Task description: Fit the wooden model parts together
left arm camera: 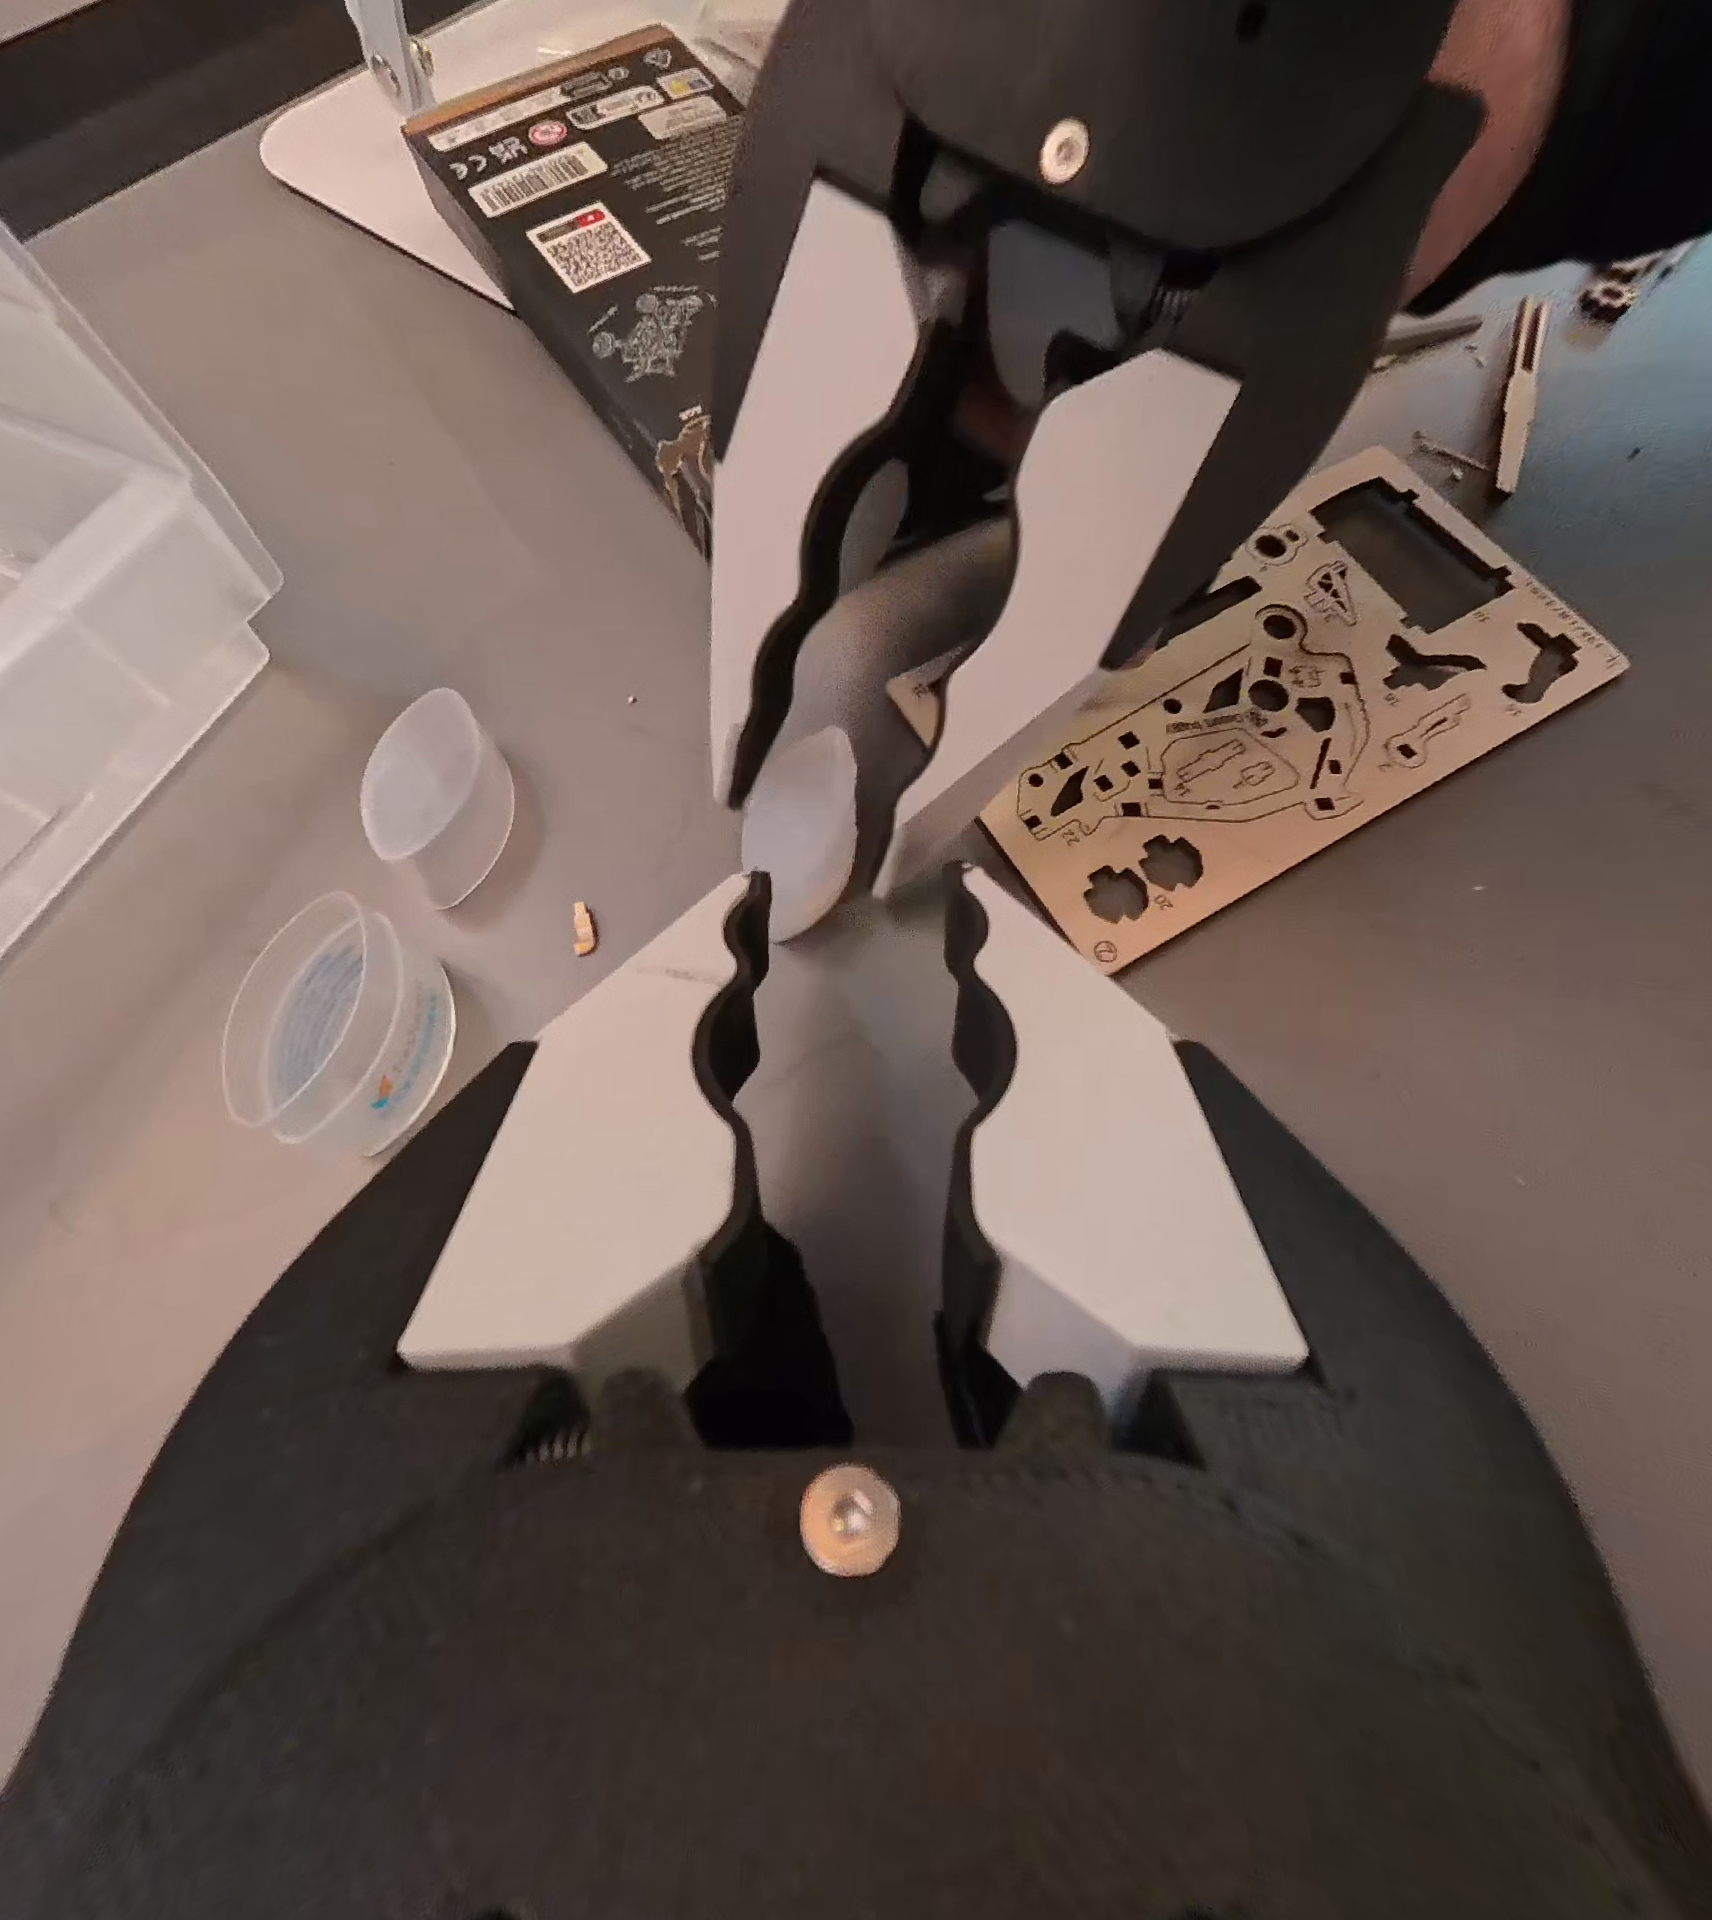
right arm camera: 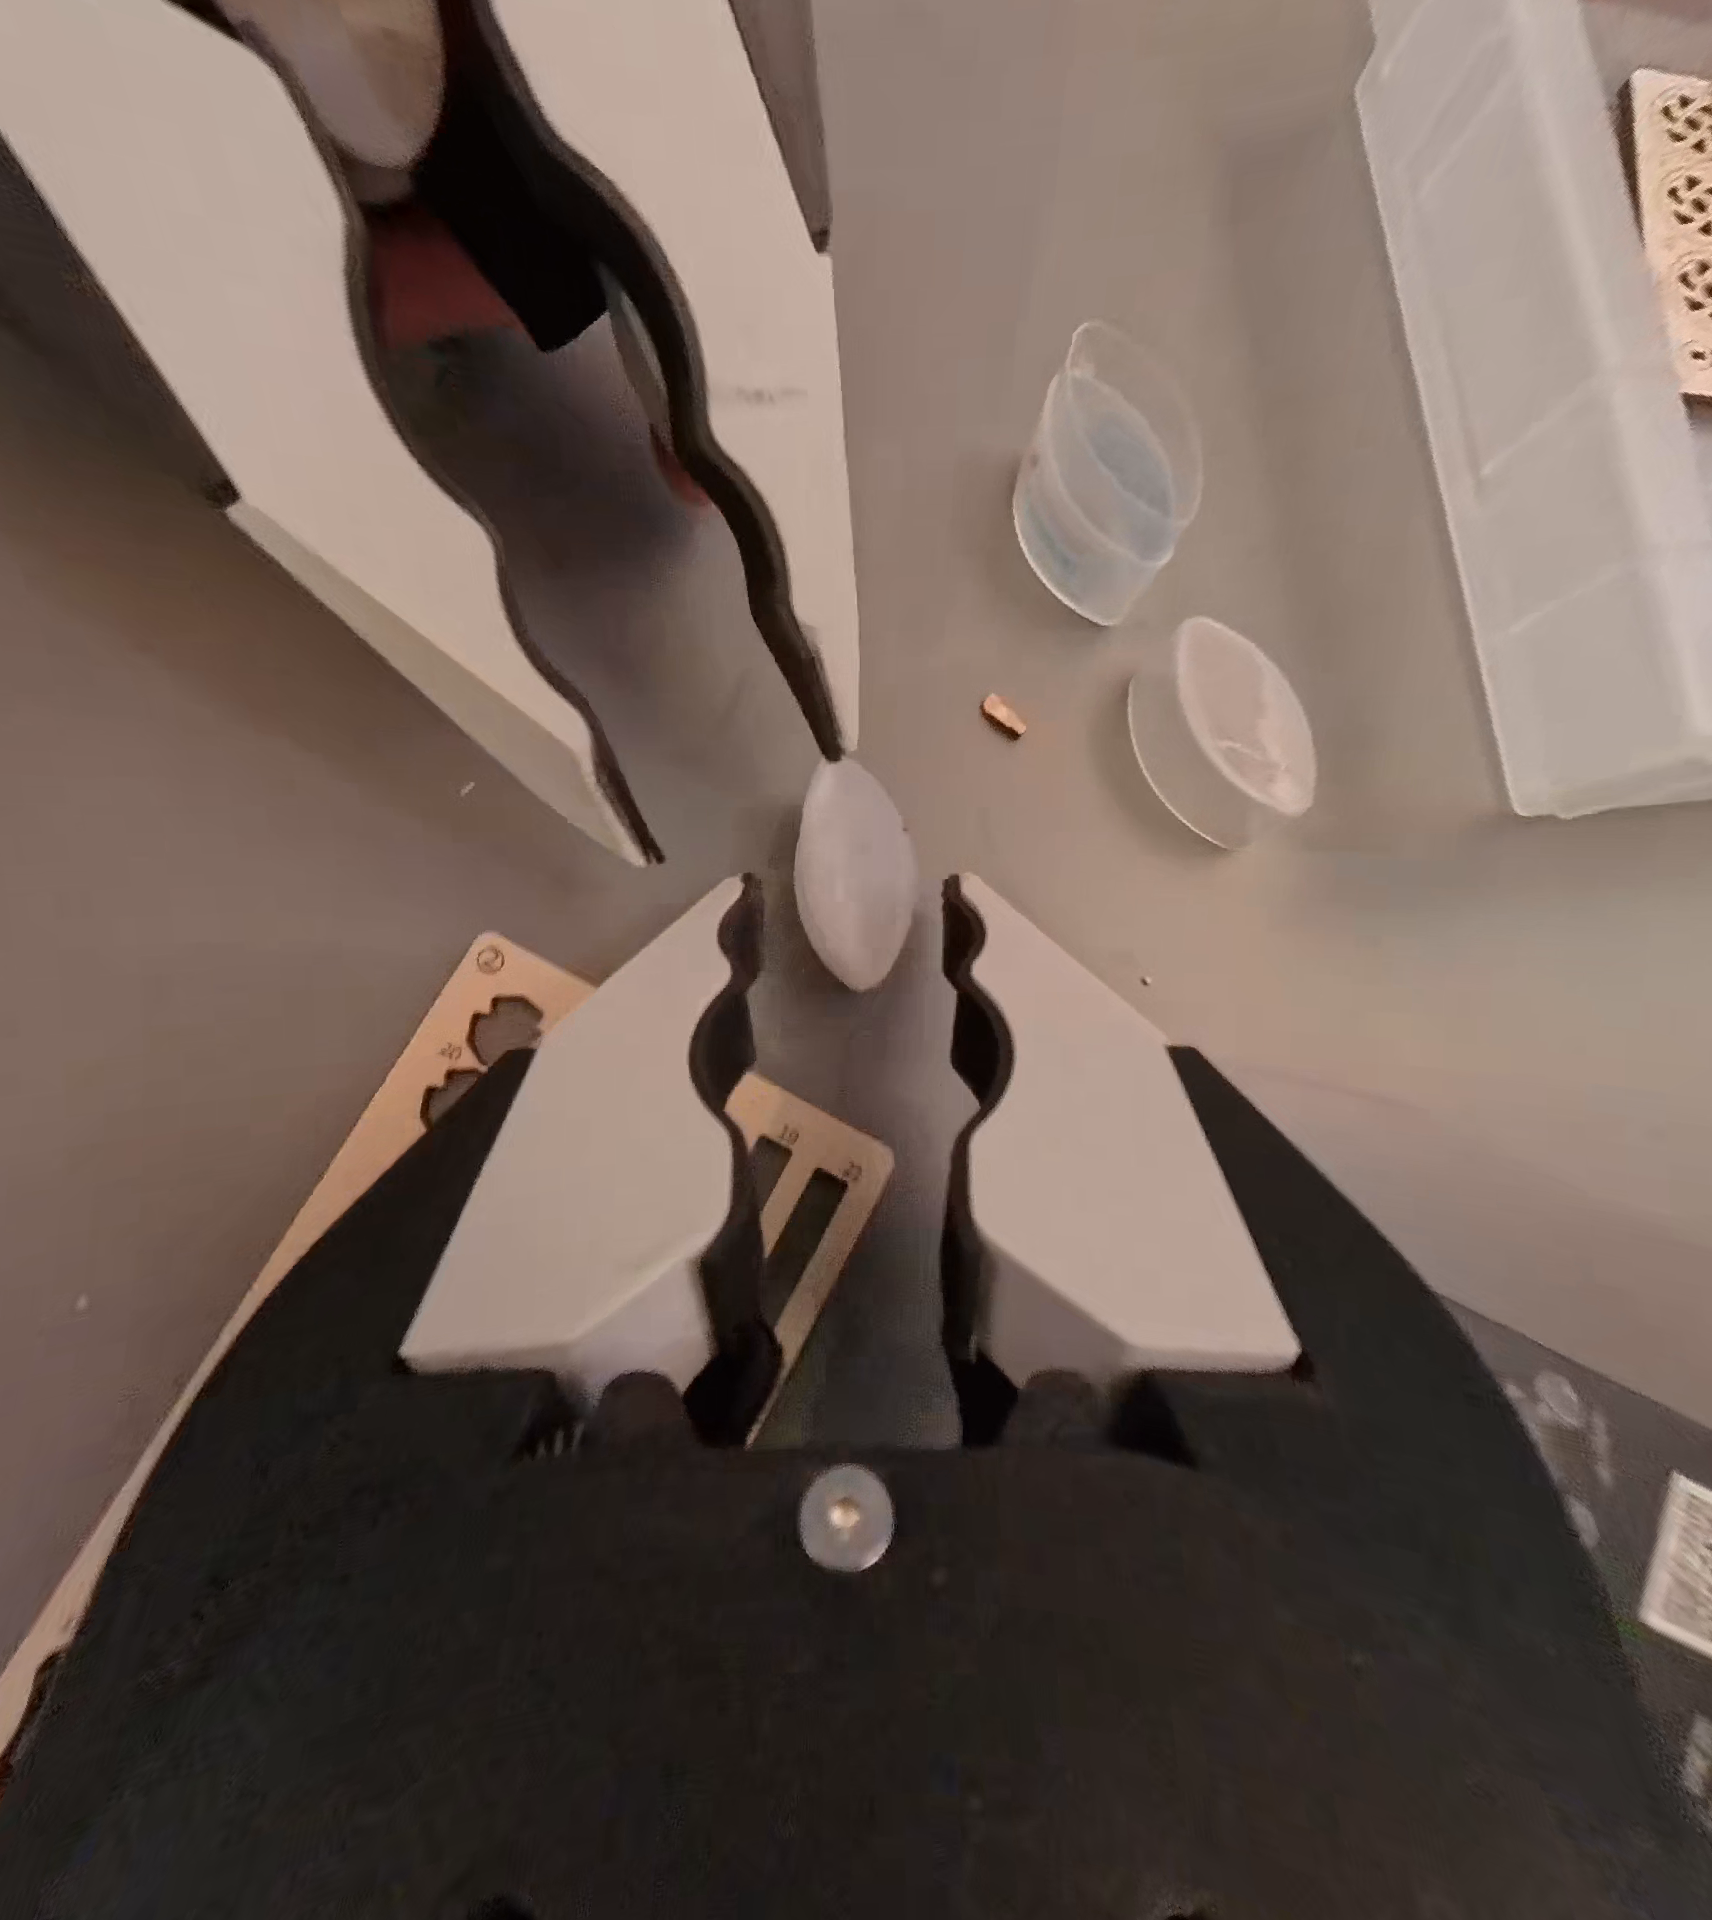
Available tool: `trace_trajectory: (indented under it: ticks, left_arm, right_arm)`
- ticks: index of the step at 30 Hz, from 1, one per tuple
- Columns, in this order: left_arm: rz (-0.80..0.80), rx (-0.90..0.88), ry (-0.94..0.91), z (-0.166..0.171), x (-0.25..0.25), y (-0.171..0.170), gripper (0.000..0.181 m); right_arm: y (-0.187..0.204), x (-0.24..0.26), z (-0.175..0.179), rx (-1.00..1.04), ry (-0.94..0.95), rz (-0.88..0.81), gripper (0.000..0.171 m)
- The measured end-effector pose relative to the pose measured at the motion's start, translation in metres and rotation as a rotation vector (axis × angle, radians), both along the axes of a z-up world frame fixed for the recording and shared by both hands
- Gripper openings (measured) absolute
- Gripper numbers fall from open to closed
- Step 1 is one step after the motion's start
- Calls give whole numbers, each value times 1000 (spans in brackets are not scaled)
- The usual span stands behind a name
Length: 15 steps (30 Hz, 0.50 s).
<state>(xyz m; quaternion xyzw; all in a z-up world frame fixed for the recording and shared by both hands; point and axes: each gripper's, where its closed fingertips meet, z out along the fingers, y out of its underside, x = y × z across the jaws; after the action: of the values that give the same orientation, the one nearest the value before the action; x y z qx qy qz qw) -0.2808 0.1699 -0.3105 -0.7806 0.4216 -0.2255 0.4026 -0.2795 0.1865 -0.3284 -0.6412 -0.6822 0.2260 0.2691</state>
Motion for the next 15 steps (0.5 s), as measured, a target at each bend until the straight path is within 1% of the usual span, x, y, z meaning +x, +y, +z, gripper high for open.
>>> trace_trajectory:
  ticks: [3, 7, 9, 12, 14, 15]
  left_arm:
    - [7, 8, 3, 1, 1, 3, 33]
    - [20, 39, 16, 9, 1, 3, 38]
    - [19, 53, 19, 15, 3, 1, 41]
    - [-10, 70, -25, 39, 19, -7, 41]
    - [-45, 98, -15, 53, 36, -15, 41]
    - [-61, 100, -3, 57, 44, -18, 40]
  right_arm:
    - [5, 17, 12, 69, -38, -11, 41]
    - [-1, 63, 55, 95, -11, -41, 39]
    - [-4, 99, 78, 118, 5, -65, 35]
    - [-13, 167, 97, 122, -15, -128, 29]
    - [-23, 211, 101, 100, -33, -181, 27]
    - [-30, 231, 98, 85, -58, -199, 29]
